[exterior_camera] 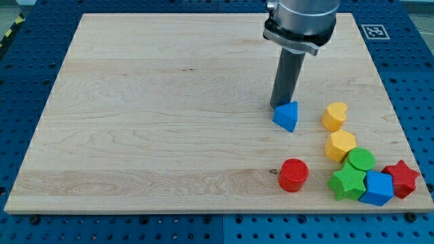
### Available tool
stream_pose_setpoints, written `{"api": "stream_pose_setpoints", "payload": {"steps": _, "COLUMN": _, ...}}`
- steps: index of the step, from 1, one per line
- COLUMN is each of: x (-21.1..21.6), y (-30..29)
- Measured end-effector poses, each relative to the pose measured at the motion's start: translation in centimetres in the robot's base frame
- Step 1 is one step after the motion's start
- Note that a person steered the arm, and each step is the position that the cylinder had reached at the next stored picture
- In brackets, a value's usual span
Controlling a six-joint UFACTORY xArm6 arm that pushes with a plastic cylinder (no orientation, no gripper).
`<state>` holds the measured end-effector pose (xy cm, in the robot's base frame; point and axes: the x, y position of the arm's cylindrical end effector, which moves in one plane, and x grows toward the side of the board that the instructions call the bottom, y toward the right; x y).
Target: Move the blue triangle in between the yellow blocks
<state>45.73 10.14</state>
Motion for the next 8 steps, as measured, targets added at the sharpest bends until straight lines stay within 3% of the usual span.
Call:
{"api": "stream_pose_setpoints", "payload": {"steps": 3, "x": 0.4, "y": -4.9}}
{"api": "stream_pose_setpoints", "payload": {"steps": 8, "x": 0.7, "y": -2.1}}
